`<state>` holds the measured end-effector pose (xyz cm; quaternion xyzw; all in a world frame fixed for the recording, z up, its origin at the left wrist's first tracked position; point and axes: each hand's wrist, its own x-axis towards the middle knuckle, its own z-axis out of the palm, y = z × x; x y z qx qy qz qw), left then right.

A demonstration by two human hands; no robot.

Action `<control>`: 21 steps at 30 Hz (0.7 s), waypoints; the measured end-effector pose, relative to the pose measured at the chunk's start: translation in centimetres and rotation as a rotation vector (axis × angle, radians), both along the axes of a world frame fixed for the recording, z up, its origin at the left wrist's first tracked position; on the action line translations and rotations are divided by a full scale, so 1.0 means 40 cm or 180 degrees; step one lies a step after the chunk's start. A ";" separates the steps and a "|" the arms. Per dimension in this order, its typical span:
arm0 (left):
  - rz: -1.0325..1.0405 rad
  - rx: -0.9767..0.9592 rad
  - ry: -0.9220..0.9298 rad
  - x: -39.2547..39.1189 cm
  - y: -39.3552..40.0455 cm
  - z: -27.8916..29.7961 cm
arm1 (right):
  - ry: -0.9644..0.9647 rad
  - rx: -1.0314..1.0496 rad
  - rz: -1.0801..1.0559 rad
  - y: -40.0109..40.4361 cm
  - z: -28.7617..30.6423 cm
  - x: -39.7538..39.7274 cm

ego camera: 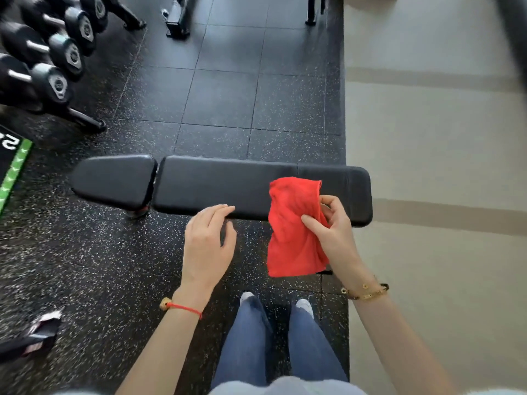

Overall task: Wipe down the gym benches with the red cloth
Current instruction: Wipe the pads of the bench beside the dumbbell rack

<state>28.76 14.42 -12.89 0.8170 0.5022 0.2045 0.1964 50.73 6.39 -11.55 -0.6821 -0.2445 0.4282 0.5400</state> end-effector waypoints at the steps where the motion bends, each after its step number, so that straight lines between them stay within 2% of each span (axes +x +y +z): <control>1: -0.0047 0.0004 -0.0007 -0.005 -0.013 0.044 | 0.0014 0.0017 -0.0092 -0.026 0.044 -0.001; 6: -0.0234 -0.0057 -0.0037 0.005 -0.063 0.183 | -0.0019 0.0051 -0.0505 -0.143 0.174 0.010; 10: -0.0457 -0.0130 -0.0037 0.066 -0.097 0.228 | 0.0017 0.0053 -0.0798 -0.227 0.210 0.056; 15: -0.0587 -0.0162 -0.0071 0.218 -0.140 0.244 | 0.0094 0.0142 -0.0992 -0.296 0.228 0.185; 21: -0.0313 -0.0176 -0.0335 0.457 -0.219 0.241 | 0.0095 0.0245 -0.0851 -0.356 0.246 0.420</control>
